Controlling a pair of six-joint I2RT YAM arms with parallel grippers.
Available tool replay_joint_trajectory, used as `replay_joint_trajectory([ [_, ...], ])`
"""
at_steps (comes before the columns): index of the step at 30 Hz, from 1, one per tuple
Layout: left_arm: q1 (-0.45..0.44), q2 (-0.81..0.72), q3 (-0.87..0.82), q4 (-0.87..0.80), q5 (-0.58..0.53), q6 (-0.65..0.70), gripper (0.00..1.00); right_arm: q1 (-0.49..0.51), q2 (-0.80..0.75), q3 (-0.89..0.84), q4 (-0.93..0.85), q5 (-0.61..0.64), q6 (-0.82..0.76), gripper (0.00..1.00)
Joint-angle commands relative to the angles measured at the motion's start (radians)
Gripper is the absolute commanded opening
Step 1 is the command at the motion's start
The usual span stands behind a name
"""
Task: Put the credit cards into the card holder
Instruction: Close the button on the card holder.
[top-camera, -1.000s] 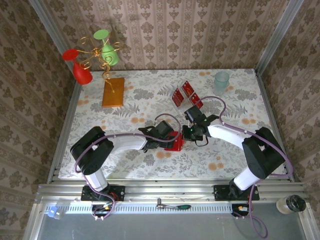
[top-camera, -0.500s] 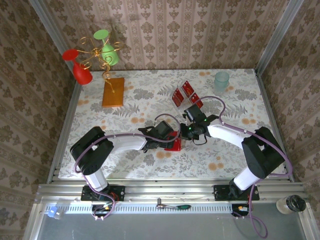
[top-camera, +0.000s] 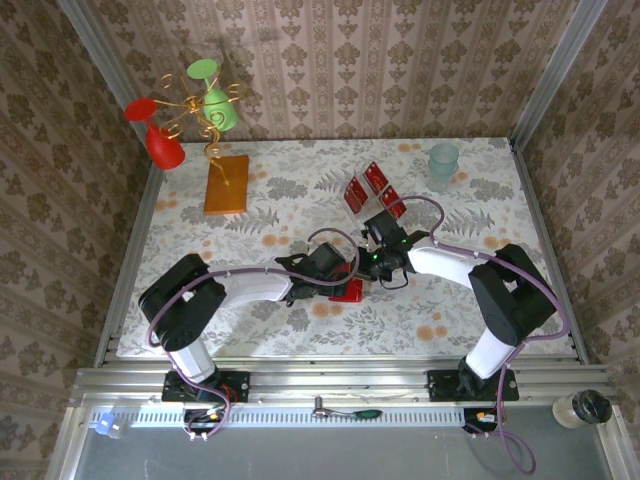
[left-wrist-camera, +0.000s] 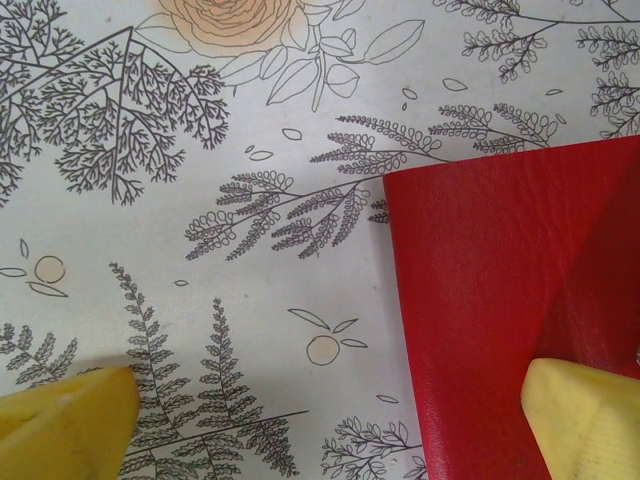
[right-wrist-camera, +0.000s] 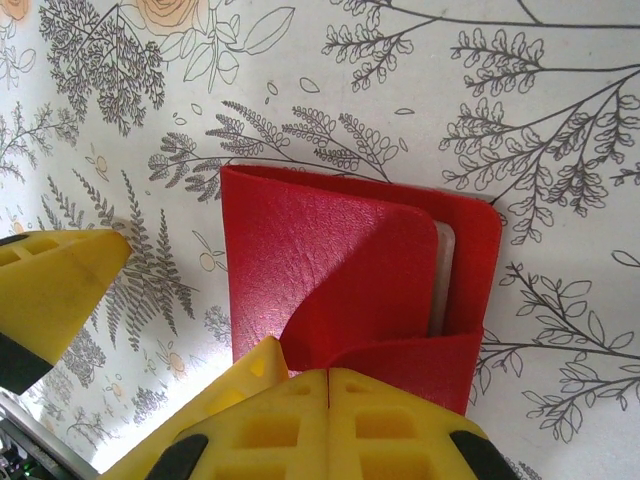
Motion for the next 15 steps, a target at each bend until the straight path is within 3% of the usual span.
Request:
replay_joint_trajectory([
  [1, -0.02, 0.018, -0.039, -0.066, 0.02, 0.008, 1.0, 0.018, 0.029, -0.014, 0.059, -0.018, 0.029, 0.0],
  [15, -0.022, -0.082, -0.061, -0.074, -0.017, -0.006, 1.0, 0.019, 0.08, -0.099, 0.114, 0.015, 0.046, 0.0],
])
